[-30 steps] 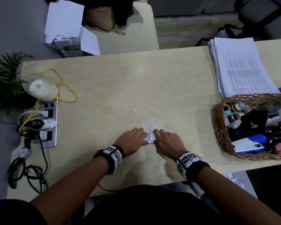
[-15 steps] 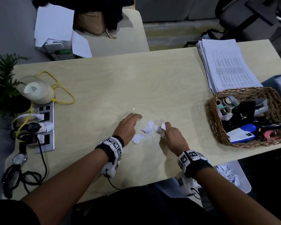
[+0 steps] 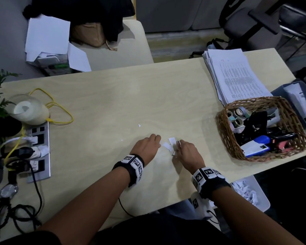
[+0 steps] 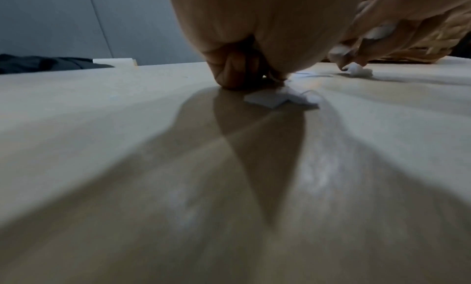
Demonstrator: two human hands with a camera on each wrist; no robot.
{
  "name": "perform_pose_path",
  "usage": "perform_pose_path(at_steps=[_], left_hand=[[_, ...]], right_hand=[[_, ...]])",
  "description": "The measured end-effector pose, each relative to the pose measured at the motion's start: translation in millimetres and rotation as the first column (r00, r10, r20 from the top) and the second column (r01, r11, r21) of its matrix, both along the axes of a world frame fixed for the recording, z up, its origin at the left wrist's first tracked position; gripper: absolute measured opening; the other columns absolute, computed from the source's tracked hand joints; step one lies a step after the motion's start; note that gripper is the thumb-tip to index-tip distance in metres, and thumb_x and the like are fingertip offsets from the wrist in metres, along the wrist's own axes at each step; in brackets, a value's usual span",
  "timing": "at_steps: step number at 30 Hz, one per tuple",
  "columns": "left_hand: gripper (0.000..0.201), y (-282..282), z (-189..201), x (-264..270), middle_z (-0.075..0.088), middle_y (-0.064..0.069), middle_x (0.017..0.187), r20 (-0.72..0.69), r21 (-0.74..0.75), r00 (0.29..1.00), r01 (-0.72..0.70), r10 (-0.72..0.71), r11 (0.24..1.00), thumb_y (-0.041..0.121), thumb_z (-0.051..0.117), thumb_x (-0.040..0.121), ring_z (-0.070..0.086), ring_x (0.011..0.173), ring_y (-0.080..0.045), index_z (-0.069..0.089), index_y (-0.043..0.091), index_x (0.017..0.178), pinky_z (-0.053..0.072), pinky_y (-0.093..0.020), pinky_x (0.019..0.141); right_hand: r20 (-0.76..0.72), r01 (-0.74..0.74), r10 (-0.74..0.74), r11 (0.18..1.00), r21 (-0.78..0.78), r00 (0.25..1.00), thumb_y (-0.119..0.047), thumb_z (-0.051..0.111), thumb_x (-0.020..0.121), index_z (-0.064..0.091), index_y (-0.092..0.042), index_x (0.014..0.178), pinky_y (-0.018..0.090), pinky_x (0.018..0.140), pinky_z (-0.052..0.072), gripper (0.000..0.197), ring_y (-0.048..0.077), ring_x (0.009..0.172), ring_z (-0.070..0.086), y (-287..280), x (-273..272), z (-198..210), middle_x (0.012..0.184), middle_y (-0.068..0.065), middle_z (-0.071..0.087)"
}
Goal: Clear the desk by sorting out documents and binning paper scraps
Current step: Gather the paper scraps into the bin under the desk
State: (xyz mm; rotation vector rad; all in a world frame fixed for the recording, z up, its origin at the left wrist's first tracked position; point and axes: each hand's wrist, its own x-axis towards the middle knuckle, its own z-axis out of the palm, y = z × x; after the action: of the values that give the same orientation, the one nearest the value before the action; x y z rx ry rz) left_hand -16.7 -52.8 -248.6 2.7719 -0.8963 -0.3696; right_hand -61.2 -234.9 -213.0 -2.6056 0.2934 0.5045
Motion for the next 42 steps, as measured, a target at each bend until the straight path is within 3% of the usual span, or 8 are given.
perform_pose_path(at_steps=[6, 9, 16, 22, 29, 35, 39, 42], left_hand=[[0.028, 4, 21, 11, 0.056, -0.006, 0.098, -0.454, -0.188, 0.867, -0.317, 0.204, 0.93, -0.005, 0.027, 0.073, 0.057, 0.07, -0.032, 0.035, 0.016, 0.089, 0.035, -0.03, 0.041], [0.027, 11, 18, 11, 0.057, -0.003, 0.095, -0.609, -0.264, 0.746, -0.513, 0.271, 0.817, -0.001, 0.022, 0.076, 0.06, 0.078, -0.032, 0.035, 0.022, 0.084, 0.048, -0.036, 0.044], [0.028, 14, 6, 9, 0.053, 0.004, 0.082, -0.486, -0.433, 0.809, -0.552, 0.331, 0.712, 0.002, 0.033, 0.094, 0.051, 0.075, -0.014, 0.055, 0.018, 0.101, 0.04, -0.029, 0.07], [0.023, 11, 10, 11, 0.056, 0.001, 0.092, -0.238, -0.095, 0.934, -0.295, 0.266, 0.951, 0.041, 0.048, 0.094, 0.057, 0.076, -0.027, 0.047, 0.02, 0.103, 0.048, -0.038, 0.069], [0.013, 2, 21, 13, 0.056, -0.011, 0.096, -0.231, -0.05, 0.955, -0.2, 0.184, 0.978, 0.001, 0.034, 0.09, 0.052, 0.072, -0.036, 0.04, 0.01, 0.097, 0.032, -0.035, 0.058], [0.05, -14, 32, 10, 0.056, 0.0, 0.102, -0.414, -0.236, 0.879, -0.355, 0.237, 0.905, -0.012, 0.03, 0.076, 0.055, 0.082, -0.033, 0.037, 0.021, 0.112, 0.044, -0.038, 0.057], [0.015, -27, 29, 5, 0.053, -0.004, 0.108, -0.235, -0.209, 0.965, -0.164, 0.113, 0.964, 0.018, 0.039, 0.099, 0.054, 0.09, -0.029, 0.048, 0.015, 0.11, 0.046, -0.044, 0.074], [0.037, -37, 22, 1, 0.051, -0.004, 0.109, -0.273, -0.042, 0.946, -0.194, 0.175, 0.98, 0.046, 0.048, 0.094, 0.054, 0.093, -0.027, 0.046, 0.015, 0.113, 0.044, -0.038, 0.073]], right_hand=[[0.066, 0.146, -0.153, 0.983, 0.107, 0.986, -0.003, 0.037, 0.084, 0.044, -0.017, 0.134, 0.043, 0.072, 0.049, 0.052, 0.034, 0.082, 0.059, -12, 2, 2, 0.088, 0.011, 0.067], [0.089, 0.12, -0.131, 0.986, 0.119, 0.987, -0.007, 0.036, 0.087, 0.046, -0.02, 0.124, 0.038, 0.065, 0.044, 0.04, 0.032, 0.077, 0.056, -13, 1, 5, 0.083, 0.007, 0.06], [-0.034, -0.108, 0.105, 0.989, -0.102, 0.994, -0.049, 0.045, 0.095, 0.045, -0.014, 0.101, 0.035, 0.063, 0.037, 0.035, 0.034, 0.082, 0.06, -1, -17, -3, 0.099, 0.003, 0.058], [-0.045, -0.243, 0.239, 0.946, -0.216, 0.97, -0.029, 0.033, 0.104, 0.047, -0.008, 0.108, 0.035, 0.057, 0.031, 0.025, 0.039, 0.08, 0.062, 2, -18, -9, 0.107, 0.01, 0.055], [0.105, 0.152, -0.155, 0.988, 0.034, 0.982, -0.01, 0.036, 0.096, 0.043, -0.013, 0.117, 0.041, 0.072, 0.046, 0.022, 0.037, 0.086, 0.058, -18, 9, 1, 0.106, 0.011, 0.06], [0.014, -0.022, 0.023, 0.999, -0.032, 1.0, -0.032, 0.041, 0.099, 0.044, -0.017, 0.119, 0.04, 0.069, 0.045, 0.025, 0.037, 0.088, 0.06, -31, 30, -3, 0.103, 0.012, 0.064], [-0.003, -0.074, 0.074, 0.997, -0.035, 0.997, -0.032, 0.045, 0.099, 0.044, -0.016, 0.109, 0.043, 0.071, 0.048, 0.019, 0.035, 0.083, 0.058, -30, 26, -11, 0.102, 0.009, 0.062], [0.01, -0.004, 0.004, 1.0, -0.014, 1.0, -0.033, 0.046, 0.1, 0.045, -0.012, 0.104, 0.041, 0.071, 0.046, 0.021, 0.036, 0.085, 0.057, -30, 22, -17, 0.105, 0.01, 0.062]])
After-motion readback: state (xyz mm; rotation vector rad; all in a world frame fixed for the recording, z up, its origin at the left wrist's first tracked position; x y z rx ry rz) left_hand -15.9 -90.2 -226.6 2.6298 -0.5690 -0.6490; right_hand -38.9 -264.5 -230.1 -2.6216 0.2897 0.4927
